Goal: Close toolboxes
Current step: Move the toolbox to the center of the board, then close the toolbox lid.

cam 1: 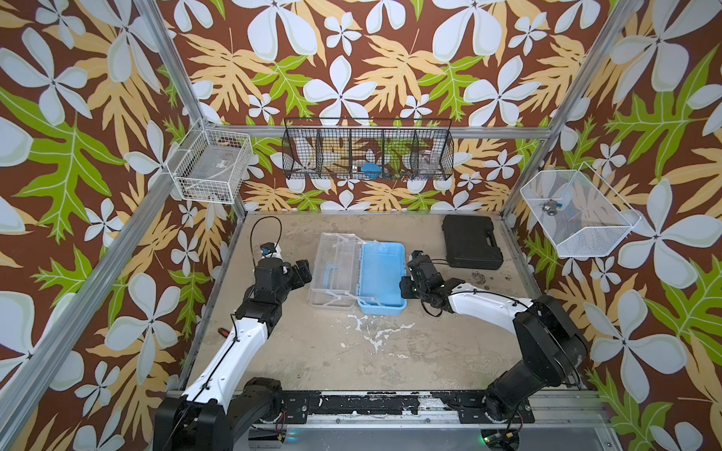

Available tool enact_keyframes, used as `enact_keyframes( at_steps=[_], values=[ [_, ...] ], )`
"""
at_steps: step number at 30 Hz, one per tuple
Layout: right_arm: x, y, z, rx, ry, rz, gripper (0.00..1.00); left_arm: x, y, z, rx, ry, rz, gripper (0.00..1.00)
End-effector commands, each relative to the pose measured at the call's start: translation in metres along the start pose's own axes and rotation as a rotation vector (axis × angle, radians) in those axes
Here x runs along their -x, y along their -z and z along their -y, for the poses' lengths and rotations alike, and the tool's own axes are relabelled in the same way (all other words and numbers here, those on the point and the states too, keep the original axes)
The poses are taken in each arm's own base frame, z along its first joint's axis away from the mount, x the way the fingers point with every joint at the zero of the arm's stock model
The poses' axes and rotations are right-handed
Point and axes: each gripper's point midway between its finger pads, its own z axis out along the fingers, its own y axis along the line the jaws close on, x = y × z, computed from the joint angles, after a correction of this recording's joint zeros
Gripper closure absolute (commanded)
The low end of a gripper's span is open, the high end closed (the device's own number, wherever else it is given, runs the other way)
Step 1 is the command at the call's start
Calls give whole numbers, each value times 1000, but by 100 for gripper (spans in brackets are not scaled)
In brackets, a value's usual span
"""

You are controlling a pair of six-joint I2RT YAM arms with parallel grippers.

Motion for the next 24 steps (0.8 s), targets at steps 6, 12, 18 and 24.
enact_keyframes(
  at_steps=[6, 12, 18, 24],
  values=[
    [0, 21, 2, 38, 19, -1, 28, -55, -22, -1, -76, 186, -162, 21],
    [-7, 29, -1, 74, 10, -13, 27, -85, -21, -8, -91, 230, -215, 26],
    [-13, 24, 0, 74, 3, -27, 28, -113, -27, -10, -68, 206, -273, 34],
    [-19, 17, 2, 69, -2, -40, 30, -124, -37, -14, -46, 196, -288, 35]
  ],
)
